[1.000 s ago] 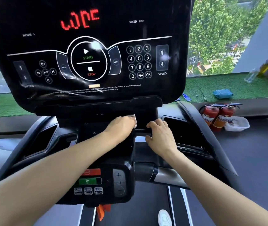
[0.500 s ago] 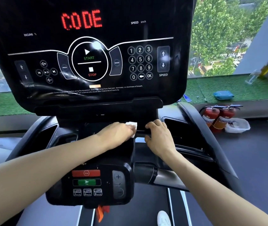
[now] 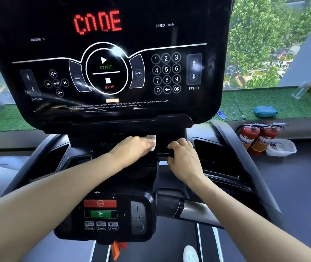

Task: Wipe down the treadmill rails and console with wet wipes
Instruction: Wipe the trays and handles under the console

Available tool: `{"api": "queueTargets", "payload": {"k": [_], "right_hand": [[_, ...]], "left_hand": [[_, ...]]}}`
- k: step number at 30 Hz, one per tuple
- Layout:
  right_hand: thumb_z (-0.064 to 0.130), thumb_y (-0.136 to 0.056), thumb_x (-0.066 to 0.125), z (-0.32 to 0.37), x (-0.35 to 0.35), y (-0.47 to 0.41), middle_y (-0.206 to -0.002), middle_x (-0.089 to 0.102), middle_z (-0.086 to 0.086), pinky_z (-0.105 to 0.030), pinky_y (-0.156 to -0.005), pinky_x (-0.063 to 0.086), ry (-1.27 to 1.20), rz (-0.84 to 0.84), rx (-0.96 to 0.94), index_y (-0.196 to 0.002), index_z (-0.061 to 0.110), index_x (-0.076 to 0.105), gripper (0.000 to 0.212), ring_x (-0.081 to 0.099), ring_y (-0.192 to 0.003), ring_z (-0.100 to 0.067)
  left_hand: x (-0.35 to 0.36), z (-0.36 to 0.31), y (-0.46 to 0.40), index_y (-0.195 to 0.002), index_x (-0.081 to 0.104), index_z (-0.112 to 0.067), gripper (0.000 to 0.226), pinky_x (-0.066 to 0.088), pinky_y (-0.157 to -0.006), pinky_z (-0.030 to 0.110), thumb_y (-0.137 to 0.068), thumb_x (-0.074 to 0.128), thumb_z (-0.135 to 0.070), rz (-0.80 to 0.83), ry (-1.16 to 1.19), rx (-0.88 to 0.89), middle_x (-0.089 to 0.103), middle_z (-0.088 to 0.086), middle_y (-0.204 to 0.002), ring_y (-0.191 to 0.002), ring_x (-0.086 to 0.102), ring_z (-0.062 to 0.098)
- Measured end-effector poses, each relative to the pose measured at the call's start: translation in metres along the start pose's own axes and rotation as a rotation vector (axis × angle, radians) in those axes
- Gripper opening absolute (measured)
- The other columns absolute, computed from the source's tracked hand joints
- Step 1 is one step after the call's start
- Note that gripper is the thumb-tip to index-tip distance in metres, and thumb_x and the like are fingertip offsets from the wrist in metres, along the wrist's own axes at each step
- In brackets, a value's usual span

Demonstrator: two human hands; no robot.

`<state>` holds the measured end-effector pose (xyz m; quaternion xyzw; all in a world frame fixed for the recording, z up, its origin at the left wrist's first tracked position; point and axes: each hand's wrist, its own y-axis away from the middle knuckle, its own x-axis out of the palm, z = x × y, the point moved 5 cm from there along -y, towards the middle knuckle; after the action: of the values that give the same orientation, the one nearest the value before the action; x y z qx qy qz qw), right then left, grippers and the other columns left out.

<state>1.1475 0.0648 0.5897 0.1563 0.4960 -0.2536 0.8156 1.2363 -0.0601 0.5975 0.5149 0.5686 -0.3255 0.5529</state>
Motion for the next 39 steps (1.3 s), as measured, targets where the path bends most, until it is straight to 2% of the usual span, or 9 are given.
{"api": "queueTargets", "payload": {"k": [3,6,9,11,15,21,30,36,39], "right_hand": [[0.018,-0.088,0.055,0.001,0.000,-0.002,-0.122,0.047,-0.003,-0.032,-0.096,0.037,-0.002,0.004,-0.006,-0.126,0.016,0.052,0.038,0.042,-0.115,-0.024],[0.018,-0.089,0.056,0.001,0.001,-0.001,-0.123,0.047,-0.002,-0.032,-0.096,0.038,-0.014,0.005,-0.021,-0.126,0.016,0.053,0.038,0.042,-0.115,-0.023],[0.017,-0.089,0.056,0.003,0.001,-0.003,-0.123,0.047,-0.002,-0.032,-0.096,0.038,-0.027,0.006,-0.035,-0.126,0.016,0.053,0.038,0.042,-0.114,-0.023],[0.017,-0.088,0.056,0.006,0.001,-0.006,-0.123,0.047,-0.002,-0.033,-0.097,0.038,-0.027,0.009,-0.050,-0.126,0.016,0.053,0.038,0.043,-0.115,-0.024],[0.018,-0.088,0.055,0.011,0.003,-0.012,-0.124,0.047,-0.002,-0.033,-0.097,0.037,-0.021,0.018,-0.080,-0.126,0.016,0.053,0.038,0.043,-0.114,-0.024],[0.016,-0.087,0.057,0.016,0.008,-0.015,-0.123,0.048,-0.001,-0.033,-0.098,0.037,-0.054,0.024,-0.116,-0.126,0.015,0.055,0.038,0.043,-0.114,-0.023],[0.013,-0.086,0.056,0.019,0.010,-0.018,-0.123,0.048,-0.001,-0.031,-0.097,0.038,-0.084,0.039,-0.160,-0.126,0.014,0.054,0.041,0.043,-0.113,-0.022],[0.015,-0.086,0.057,0.015,0.009,-0.018,-0.123,0.049,-0.003,-0.035,-0.097,0.039,-0.084,0.044,-0.189,-0.125,0.014,0.055,0.039,0.044,-0.112,-0.024],[0.015,-0.086,0.057,0.015,0.009,-0.018,-0.122,0.049,-0.003,-0.036,-0.097,0.039,-0.088,0.045,-0.201,-0.124,0.013,0.056,0.038,0.045,-0.112,-0.024]], "left_hand": [[0.002,0.005,0.001,-0.111,0.065,-0.018,0.043,0.039,-0.108,0.038,-0.095,0.034,-0.043,-0.097,0.014,-0.030,0.063,-0.003,-0.115,-0.110,0.057,0.011],[0.008,0.006,0.017,-0.106,0.065,-0.020,0.036,0.047,-0.094,0.037,-0.095,0.034,-0.033,-0.017,-0.006,-0.051,0.066,0.007,-0.110,-0.098,0.062,0.018],[0.006,0.010,0.026,-0.128,0.057,-0.021,0.032,0.039,-0.089,0.018,-0.101,0.041,-0.025,0.039,-0.062,-0.031,0.057,-0.011,-0.133,-0.115,0.058,0.012],[0.007,0.014,0.022,-0.130,0.057,-0.019,0.034,0.040,-0.097,0.022,-0.101,0.041,-0.028,0.044,-0.065,-0.021,0.049,-0.013,-0.141,-0.122,0.053,0.013],[0.004,0.013,0.017,-0.132,0.053,-0.011,0.044,0.038,-0.104,0.028,-0.099,0.036,-0.035,0.027,0.017,-0.064,0.056,0.001,-0.133,-0.120,0.054,0.015],[0.008,0.013,0.022,-0.113,0.065,-0.020,0.024,0.051,-0.082,0.037,-0.095,0.049,-0.020,0.043,-0.016,-0.051,0.069,0.001,-0.107,-0.095,0.066,0.022],[0.005,0.013,0.029,-0.124,0.061,-0.026,0.037,0.045,-0.099,0.033,-0.100,0.038,-0.040,0.139,0.007,-0.050,0.059,-0.004,-0.131,-0.118,0.057,0.015],[-0.010,0.012,0.009,-0.078,0.049,-0.021,0.020,0.043,-0.062,0.026,-0.088,0.034,-0.029,0.019,-0.035,-0.163,0.057,-0.012,-0.074,-0.060,0.052,0.003],[-0.004,0.009,0.009,-0.071,0.040,-0.021,0.026,0.046,-0.066,0.029,-0.096,0.042,-0.018,-0.011,0.011,-0.226,0.043,-0.017,-0.059,-0.055,0.044,0.004]]}}
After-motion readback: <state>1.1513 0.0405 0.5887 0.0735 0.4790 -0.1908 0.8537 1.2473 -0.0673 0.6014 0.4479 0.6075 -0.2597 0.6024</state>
